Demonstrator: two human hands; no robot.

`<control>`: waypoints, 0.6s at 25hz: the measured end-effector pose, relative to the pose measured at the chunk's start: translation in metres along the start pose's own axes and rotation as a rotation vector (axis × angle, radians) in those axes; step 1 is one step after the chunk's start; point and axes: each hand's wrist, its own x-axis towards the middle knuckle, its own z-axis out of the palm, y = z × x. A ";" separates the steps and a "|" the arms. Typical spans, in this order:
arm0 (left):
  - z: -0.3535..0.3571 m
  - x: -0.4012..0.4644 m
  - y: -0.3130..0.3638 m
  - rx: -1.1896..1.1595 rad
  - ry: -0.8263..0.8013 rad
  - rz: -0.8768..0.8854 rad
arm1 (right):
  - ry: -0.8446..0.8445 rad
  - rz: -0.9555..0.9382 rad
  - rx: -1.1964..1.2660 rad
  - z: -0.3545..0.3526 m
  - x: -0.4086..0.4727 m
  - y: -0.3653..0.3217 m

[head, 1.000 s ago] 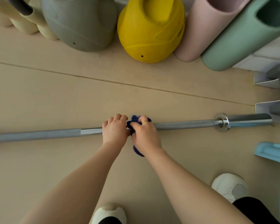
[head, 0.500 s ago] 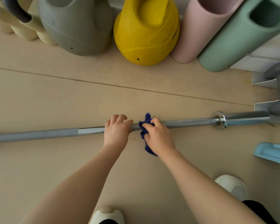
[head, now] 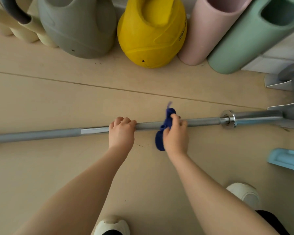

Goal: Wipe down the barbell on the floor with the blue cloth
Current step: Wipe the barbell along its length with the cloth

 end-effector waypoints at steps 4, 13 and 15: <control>-0.002 0.005 -0.001 -0.020 -0.016 -0.041 | -0.272 -0.424 -0.216 0.028 -0.022 -0.030; -0.001 0.007 0.010 0.020 -0.051 -0.064 | 0.146 0.128 -0.284 -0.066 0.061 0.080; 0.001 0.010 0.023 0.001 -0.075 0.068 | 0.167 0.214 -0.234 -0.074 0.065 0.087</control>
